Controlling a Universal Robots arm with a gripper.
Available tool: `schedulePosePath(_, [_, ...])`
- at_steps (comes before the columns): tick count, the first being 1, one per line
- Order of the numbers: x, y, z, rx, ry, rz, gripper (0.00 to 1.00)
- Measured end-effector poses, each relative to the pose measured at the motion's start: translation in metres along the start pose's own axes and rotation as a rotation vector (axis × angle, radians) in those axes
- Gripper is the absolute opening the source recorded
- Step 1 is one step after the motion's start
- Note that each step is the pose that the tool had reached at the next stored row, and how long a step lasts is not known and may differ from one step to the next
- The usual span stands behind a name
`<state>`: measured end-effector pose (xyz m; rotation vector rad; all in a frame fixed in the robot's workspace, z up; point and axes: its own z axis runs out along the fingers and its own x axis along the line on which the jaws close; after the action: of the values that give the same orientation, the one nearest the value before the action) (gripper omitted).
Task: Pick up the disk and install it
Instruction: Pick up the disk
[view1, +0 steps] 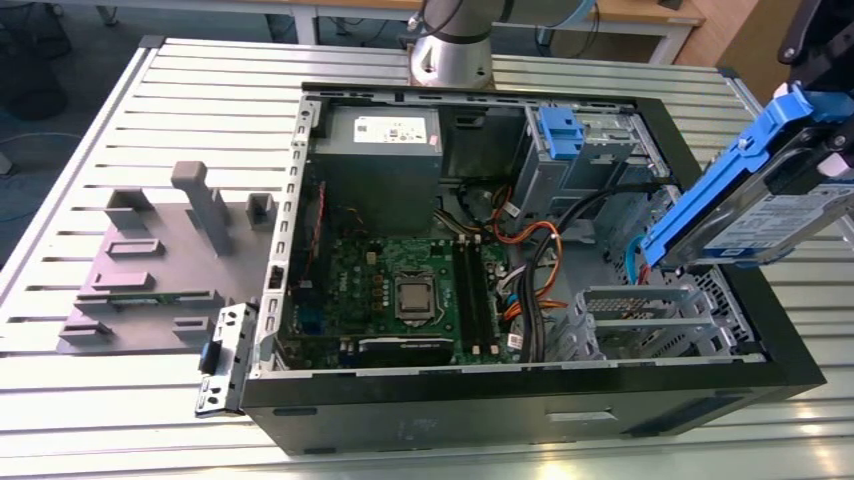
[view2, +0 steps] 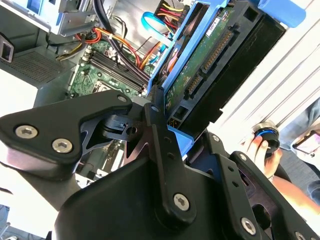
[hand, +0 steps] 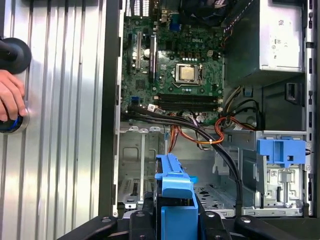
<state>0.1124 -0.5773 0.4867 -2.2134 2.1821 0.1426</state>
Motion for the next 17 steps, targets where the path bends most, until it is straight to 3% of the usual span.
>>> schedulePosePath(17, [0.0079, 0.0001, -0.0002, 0.0, 0.0, 0.0, 0.36])
